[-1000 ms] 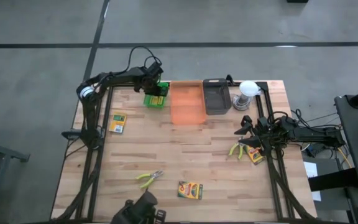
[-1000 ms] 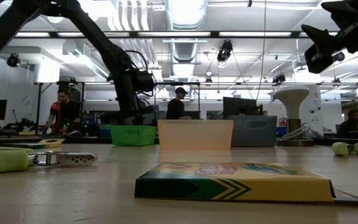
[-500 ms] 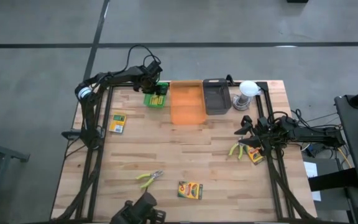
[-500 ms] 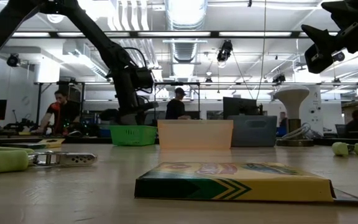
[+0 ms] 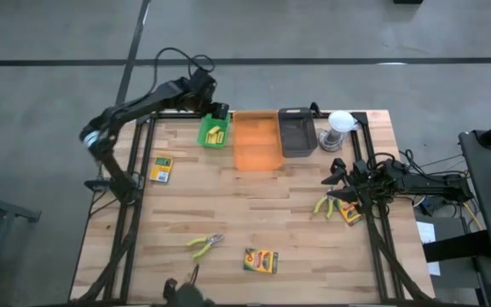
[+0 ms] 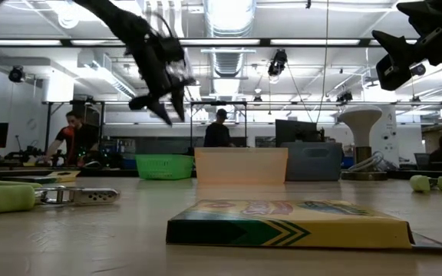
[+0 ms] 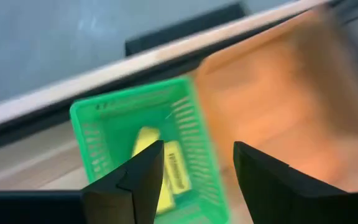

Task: Pick & Place School Supplies
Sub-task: Put the light green hole puncher into the orange bin

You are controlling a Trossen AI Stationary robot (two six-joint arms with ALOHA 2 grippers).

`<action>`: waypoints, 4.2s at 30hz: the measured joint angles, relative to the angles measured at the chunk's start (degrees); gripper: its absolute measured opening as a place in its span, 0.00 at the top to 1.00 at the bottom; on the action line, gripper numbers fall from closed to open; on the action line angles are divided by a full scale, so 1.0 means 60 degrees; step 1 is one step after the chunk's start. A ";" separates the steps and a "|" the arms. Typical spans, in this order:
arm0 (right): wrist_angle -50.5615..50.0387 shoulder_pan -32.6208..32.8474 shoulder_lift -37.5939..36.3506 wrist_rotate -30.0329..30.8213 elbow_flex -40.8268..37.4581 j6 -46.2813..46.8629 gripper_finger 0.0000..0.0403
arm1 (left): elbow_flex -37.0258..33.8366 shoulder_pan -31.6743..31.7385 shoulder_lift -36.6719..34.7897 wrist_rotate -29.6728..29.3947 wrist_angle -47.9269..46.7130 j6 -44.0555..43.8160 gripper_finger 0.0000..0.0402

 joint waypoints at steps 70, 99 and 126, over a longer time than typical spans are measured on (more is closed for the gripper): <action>0.0000 0.0000 -0.0004 -0.0002 0.0003 0.0002 0.50 | -0.5730 -1.1097 -0.4424 -0.4179 0.2813 -0.4027 0.51; 0.0003 0.0000 -0.0004 0.0001 0.0002 -0.0001 0.50 | -0.6281 -1.1541 -0.5000 -0.4093 0.1970 -0.4535 0.51; 0.0004 0.0000 -0.0004 -0.0002 0.0001 0.0002 0.50 | -0.6323 -1.1541 -0.4996 -0.4534 0.2657 -0.4587 0.51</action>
